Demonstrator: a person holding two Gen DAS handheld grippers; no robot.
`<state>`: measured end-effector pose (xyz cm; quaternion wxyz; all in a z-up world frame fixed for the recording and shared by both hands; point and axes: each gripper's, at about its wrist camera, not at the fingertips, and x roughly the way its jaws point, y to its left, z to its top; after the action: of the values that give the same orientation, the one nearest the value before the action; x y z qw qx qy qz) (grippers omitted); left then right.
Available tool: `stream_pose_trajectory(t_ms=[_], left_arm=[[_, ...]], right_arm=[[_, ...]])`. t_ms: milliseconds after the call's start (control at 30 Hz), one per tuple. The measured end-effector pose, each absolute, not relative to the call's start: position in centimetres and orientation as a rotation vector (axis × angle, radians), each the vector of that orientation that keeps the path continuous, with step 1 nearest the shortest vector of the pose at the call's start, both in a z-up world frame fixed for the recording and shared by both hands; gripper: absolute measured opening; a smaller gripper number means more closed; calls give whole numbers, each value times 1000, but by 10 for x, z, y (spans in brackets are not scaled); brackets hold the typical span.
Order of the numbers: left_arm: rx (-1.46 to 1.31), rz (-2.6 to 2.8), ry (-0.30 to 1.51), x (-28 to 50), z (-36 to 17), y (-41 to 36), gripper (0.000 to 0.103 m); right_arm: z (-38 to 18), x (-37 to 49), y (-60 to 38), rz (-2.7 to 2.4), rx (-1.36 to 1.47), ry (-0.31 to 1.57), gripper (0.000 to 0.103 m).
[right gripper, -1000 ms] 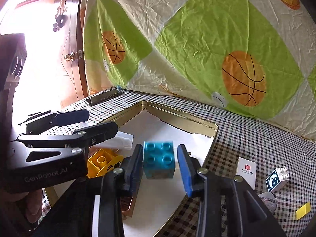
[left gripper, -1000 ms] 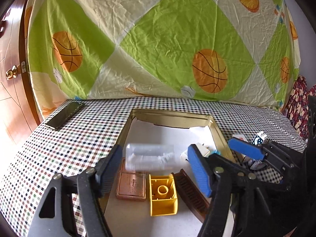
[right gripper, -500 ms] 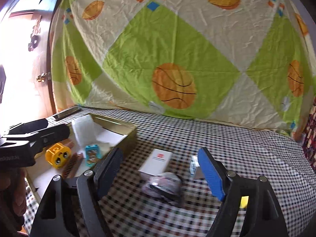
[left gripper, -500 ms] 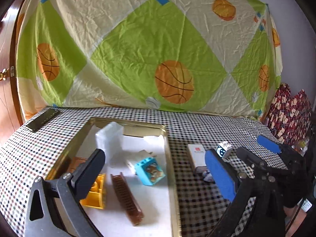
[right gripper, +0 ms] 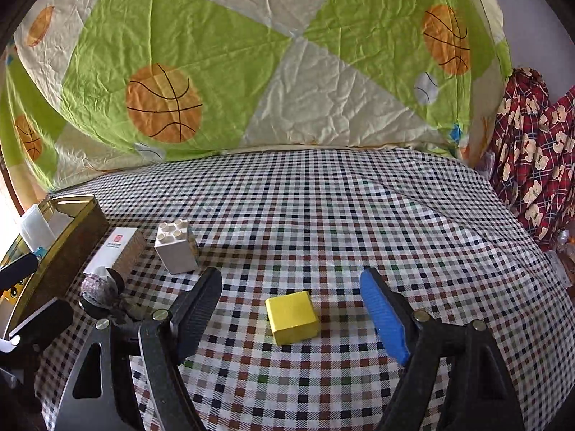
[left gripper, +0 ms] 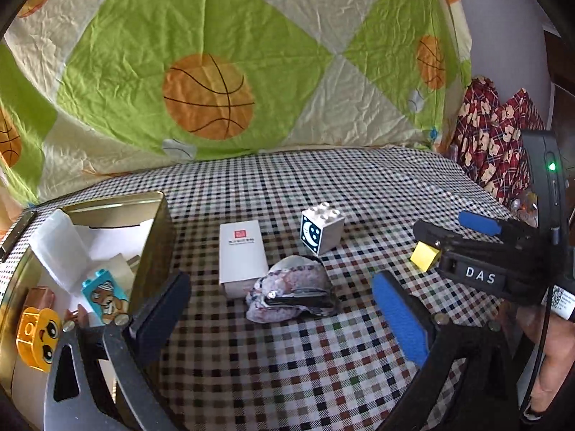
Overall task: Organize rigid objects
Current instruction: 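Move right tool toward yellow cube while left tool moves toward gray cloth pouch, then close right tool on yellow cube while left tool closes on gray pouch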
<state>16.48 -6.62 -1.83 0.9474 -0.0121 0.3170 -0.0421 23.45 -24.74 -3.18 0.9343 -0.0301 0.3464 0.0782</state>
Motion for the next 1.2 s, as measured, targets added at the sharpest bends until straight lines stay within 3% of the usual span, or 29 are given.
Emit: stream_pose_trajectory(t_ms=[333, 367, 400, 467, 500, 533, 1200], left_arm=[[-27, -130, 743, 189, -36, -81, 98], [-19, -138, 762, 193, -38, -83, 94], [-15, -149, 783, 197, -40, -85, 87], [-15, -148, 798, 201, -42, -86, 79], [-18, -149, 795, 201, -41, -85, 65], [-23, -158, 796, 202, -42, -85, 61], [-66, -129, 612, 172, -22, -69, 57]], right_arm=[[-45, 249, -251, 202, -20, 813, 80], [-46, 249, -249, 206, -30, 819, 77], [-48, 252, -247, 209, -38, 829, 74], [-53, 257, -245, 215, -50, 869, 50], [-56, 260, -244, 226, -50, 890, 43], [-58, 261, -244, 235, -49, 902, 33], [-30, 226, -239, 216, -113, 679, 32]])
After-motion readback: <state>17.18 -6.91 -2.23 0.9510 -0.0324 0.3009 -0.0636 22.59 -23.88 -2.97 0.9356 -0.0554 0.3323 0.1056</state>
